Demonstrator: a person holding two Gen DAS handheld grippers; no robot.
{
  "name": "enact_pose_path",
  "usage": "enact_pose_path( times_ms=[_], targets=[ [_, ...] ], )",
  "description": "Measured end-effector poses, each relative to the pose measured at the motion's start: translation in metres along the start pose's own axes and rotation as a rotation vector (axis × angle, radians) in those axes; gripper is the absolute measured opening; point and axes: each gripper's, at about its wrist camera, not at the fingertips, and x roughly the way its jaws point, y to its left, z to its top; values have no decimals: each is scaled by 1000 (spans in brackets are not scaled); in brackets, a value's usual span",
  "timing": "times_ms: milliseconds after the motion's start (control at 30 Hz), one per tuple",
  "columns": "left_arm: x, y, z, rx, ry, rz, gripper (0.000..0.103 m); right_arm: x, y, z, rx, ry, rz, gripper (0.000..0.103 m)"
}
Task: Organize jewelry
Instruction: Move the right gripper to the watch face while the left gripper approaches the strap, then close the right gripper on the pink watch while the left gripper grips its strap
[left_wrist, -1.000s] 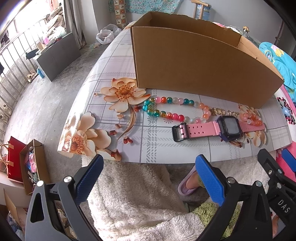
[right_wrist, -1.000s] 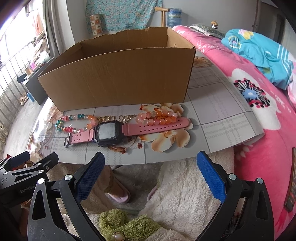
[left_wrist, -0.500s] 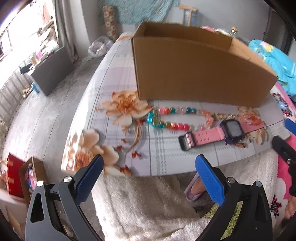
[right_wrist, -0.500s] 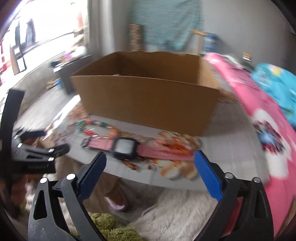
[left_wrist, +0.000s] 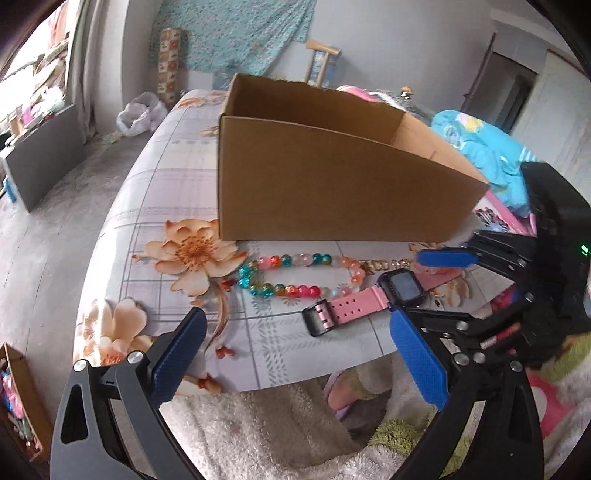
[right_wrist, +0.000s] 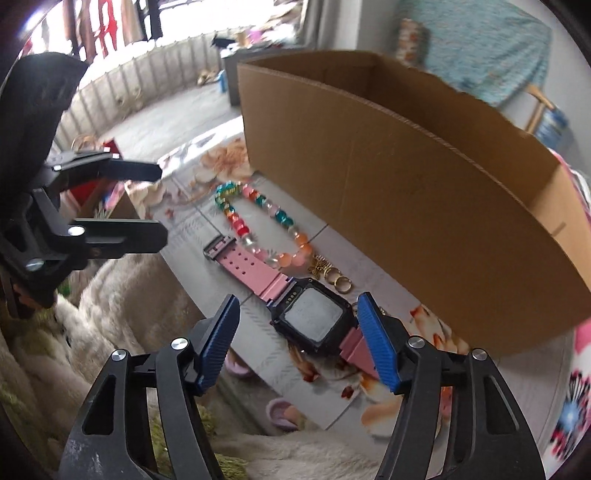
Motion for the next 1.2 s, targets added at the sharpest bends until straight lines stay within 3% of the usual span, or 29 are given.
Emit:
enact_pose_path(
  times_ms=[200, 367, 467, 567, 633, 767, 867, 1000, 1200],
  targets=[
    [4, -26, -7, 209, -22, 75, 97, 16, -5, 2, -96, 93, 20, 50],
    [13, -58, -17, 422, -39, 148, 97, 13, -12, 3, -125, 127, 82, 48],
    [20, -77, -22, 519, -36, 149, 89, 16, -18, 7, -118, 147, 137, 48],
    [31, -87, -22, 568, -15, 138, 74, 20, -30, 12, -79, 176, 221, 48],
    [38, -90, -20, 581, 6, 124, 61, 22, -39, 14, -54, 192, 271, 48],
    [49, -100, -16, 607, 39, 117, 50, 25, -57, 15, 17, 212, 377, 48],
    [55, -102, -15, 618, 44, 119, 41, 19, -61, 13, 21, 211, 407, 48],
    [69, -102, -9, 615, 53, 132, 19, 18, -57, 10, 41, 189, 408, 48],
    [74, -92, -2, 550, 78, 62, 13, -12, -65, -5, 141, 89, 348, 55]
  ],
)
